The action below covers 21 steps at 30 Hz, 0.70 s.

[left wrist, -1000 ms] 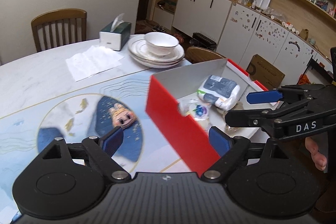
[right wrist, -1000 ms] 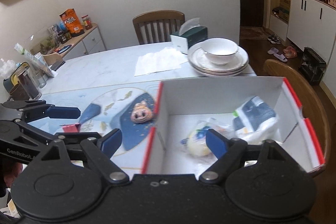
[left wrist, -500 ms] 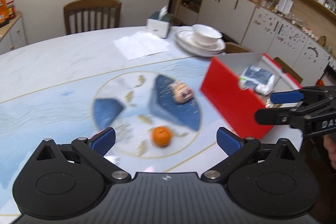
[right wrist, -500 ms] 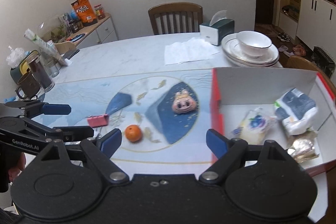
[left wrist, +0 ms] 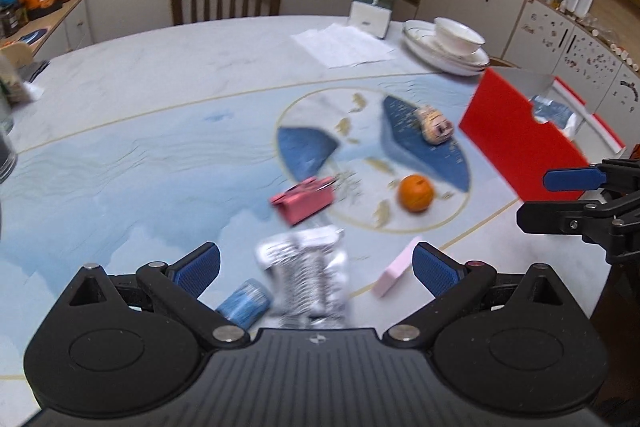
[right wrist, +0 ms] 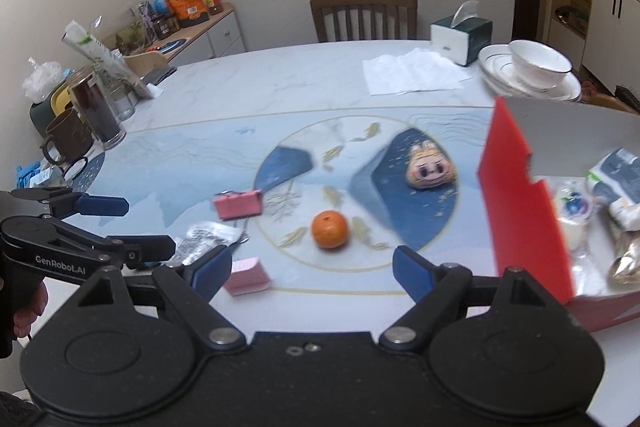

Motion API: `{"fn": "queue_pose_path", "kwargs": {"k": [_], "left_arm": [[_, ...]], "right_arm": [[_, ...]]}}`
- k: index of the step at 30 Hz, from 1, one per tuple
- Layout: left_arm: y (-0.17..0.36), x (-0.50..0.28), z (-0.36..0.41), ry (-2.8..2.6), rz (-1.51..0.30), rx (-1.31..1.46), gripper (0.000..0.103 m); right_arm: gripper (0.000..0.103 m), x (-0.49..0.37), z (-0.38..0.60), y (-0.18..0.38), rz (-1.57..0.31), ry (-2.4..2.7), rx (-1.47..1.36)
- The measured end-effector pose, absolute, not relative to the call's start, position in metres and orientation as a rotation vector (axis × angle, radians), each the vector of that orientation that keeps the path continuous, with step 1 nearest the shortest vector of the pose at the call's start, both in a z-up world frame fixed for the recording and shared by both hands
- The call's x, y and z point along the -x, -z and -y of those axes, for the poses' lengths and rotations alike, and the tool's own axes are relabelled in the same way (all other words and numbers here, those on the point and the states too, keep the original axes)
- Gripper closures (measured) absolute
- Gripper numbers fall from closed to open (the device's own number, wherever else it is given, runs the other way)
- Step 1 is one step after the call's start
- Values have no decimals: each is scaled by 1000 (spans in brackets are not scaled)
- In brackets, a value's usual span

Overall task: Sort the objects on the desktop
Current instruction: 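Withdraw both tools from the box back over the table, then grasp the blue dropper bottle with the left gripper while the right gripper grasps the pink eraser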

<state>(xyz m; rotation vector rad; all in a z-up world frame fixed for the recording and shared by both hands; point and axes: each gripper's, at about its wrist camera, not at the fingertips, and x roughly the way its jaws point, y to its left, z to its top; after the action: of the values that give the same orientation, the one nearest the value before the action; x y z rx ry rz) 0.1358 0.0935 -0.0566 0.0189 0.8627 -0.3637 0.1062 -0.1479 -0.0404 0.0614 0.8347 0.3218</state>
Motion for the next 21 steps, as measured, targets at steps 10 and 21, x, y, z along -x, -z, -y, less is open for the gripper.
{"fn": "queue_pose_path", "kwargs": {"k": [10, 21], "left_arm": [[80, -136, -127, 323, -895, -58, 0], [99, -145, -144, 323, -907, -90, 0]], "right_arm": [[16, -108, 108, 63, -862, -349, 7], [17, -119, 81, 87, -904, -379, 90]]}}
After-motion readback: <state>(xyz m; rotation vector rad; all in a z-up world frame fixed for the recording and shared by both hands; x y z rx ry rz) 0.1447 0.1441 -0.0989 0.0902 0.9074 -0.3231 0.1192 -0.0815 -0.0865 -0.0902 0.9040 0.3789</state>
